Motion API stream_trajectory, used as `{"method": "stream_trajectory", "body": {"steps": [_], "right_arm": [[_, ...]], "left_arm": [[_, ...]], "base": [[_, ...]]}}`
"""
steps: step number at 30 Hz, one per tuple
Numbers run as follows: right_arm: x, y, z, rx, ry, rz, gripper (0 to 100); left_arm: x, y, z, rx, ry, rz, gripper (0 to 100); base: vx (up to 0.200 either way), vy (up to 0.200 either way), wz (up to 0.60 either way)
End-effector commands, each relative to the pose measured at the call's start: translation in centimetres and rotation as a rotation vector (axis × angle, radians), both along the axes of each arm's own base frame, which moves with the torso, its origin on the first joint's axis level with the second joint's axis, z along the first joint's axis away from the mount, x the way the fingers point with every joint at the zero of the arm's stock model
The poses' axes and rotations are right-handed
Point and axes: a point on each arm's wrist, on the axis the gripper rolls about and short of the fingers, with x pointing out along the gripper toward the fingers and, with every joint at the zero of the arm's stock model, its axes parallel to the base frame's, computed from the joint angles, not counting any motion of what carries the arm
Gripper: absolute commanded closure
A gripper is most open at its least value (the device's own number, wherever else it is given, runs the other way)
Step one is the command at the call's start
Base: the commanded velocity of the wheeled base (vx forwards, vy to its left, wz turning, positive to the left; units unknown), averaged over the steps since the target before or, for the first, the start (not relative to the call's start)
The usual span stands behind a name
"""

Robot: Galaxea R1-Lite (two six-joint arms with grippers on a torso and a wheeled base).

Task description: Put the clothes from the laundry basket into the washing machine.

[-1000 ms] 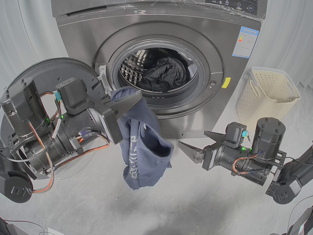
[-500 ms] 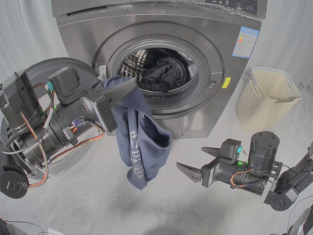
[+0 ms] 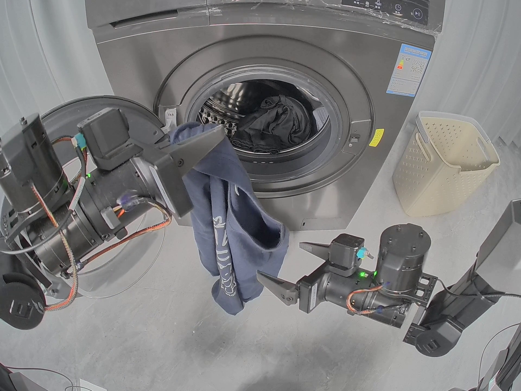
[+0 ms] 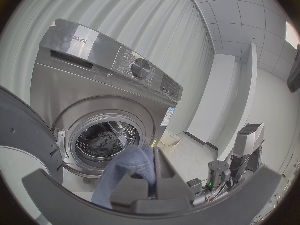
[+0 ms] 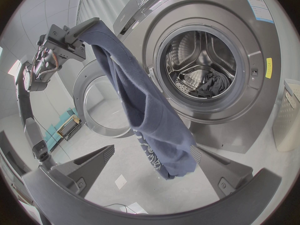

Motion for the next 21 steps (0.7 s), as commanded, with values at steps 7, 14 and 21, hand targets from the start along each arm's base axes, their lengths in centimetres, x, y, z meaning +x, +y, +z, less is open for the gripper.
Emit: {"method": "stream_trajectory", "body": {"steps": [7, 14, 21], "right_arm": [[3.8, 2.4, -0.6, 0.037, -0.048, -0.025, 0], [5.2, 2.6, -0.6, 0.039, -0.079, -0.045, 0], [6.1, 3.0, 0.5, 0.105, -0.147, -0.049, 0]], "left_arm": [[-0.4, 0.3, 0.4, -0.011, -0.013, 0.002, 100], [-0.4, 0.3, 0.4, -0.011, -0.013, 0.004, 100], [-0.3, 0.2, 0.3, -0.007, -0.008, 0.001, 100]], "base": [[0.0, 0.0, 0.0], [0.0, 0.0, 0.0], [0.0, 0.0, 0.0]]}}
